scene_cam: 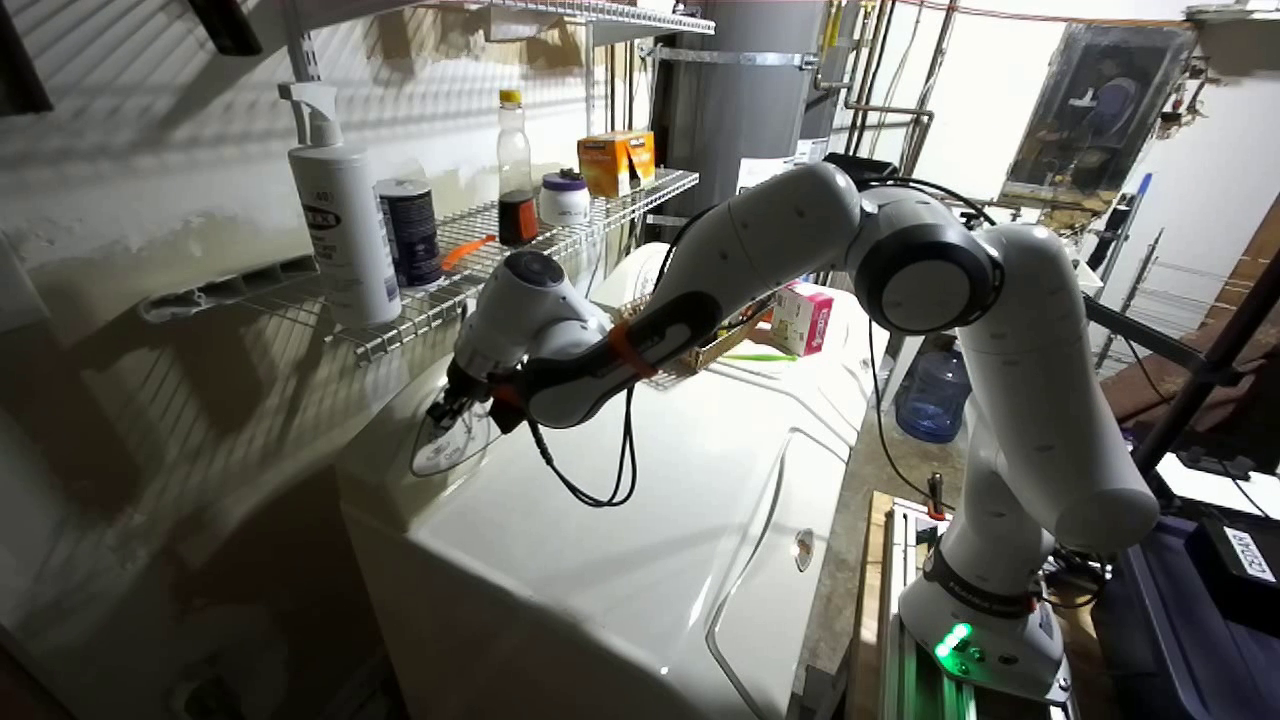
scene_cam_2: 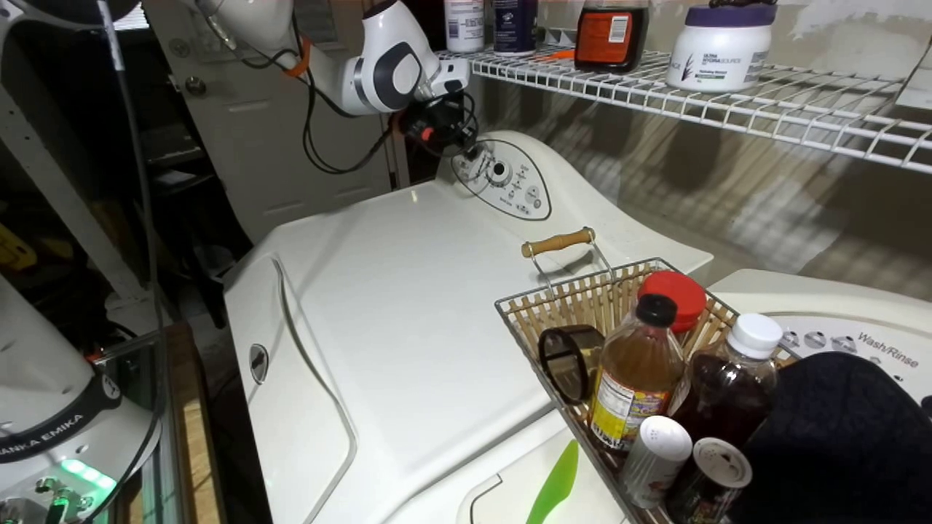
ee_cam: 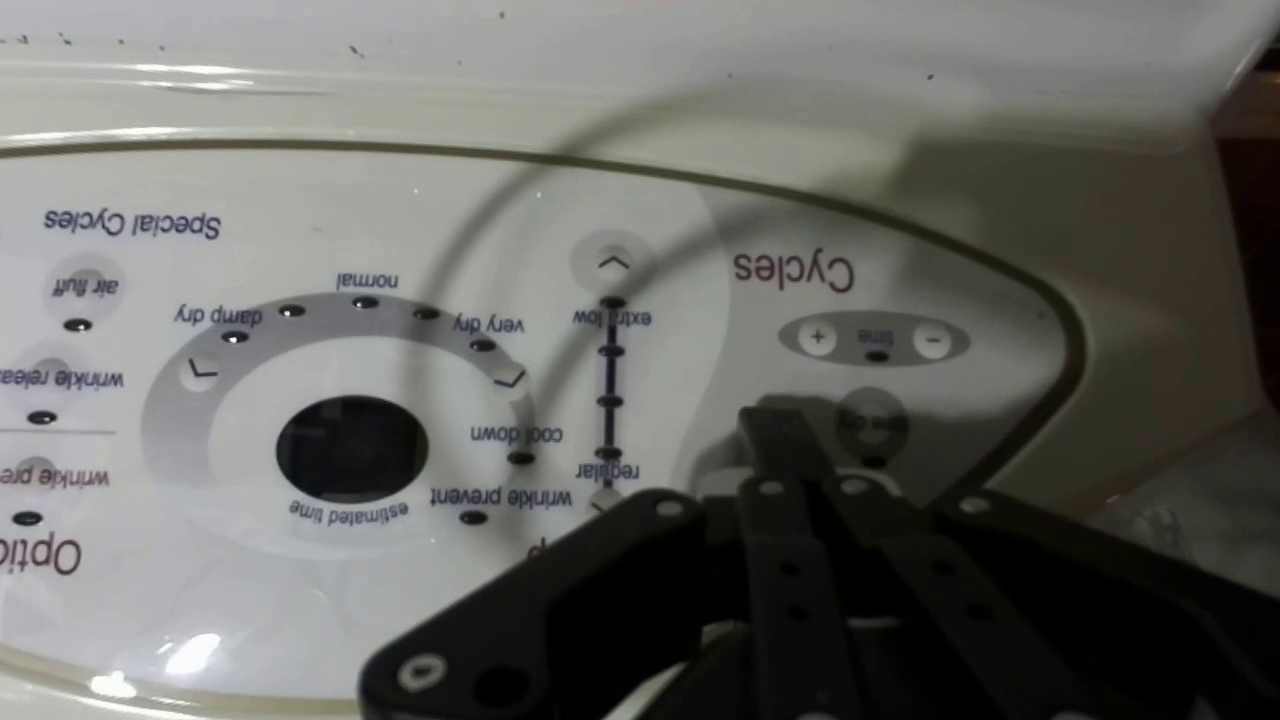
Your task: Press a button on the washing machine
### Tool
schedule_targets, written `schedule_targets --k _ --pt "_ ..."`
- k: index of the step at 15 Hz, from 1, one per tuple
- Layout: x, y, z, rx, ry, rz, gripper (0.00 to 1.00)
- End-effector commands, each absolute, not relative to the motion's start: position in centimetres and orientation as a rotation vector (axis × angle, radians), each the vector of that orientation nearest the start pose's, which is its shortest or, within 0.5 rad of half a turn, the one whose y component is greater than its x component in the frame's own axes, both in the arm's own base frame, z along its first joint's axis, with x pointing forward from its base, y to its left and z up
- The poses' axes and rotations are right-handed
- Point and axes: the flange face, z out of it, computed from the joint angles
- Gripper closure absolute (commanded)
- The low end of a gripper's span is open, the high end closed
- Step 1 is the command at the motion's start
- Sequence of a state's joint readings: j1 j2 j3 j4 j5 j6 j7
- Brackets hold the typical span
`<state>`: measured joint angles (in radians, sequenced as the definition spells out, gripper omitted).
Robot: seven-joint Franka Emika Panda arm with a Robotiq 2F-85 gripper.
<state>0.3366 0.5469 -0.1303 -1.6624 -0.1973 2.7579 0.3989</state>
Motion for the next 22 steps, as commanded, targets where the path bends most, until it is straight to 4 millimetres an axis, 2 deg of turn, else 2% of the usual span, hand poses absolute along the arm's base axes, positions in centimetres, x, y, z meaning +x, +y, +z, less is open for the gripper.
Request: schedule_targets --k 1,7,10,15,22 --pt "71.2 17.8 34.5 -3.021 -0.011 -0.943 1.00" --pt "73.0 17.9 32.2 -3.017 -0.051 -0.934 1.00" --pt "73.1 18.1 32.6 -3.036 -0.045 -0.918 1.00" --pt "71.1 17.2 34.9 -3.069 -0.003 -0.896 1.00" --pt "67.0 16.2 37.9 -3.066 0.078 -0.814 1.00"
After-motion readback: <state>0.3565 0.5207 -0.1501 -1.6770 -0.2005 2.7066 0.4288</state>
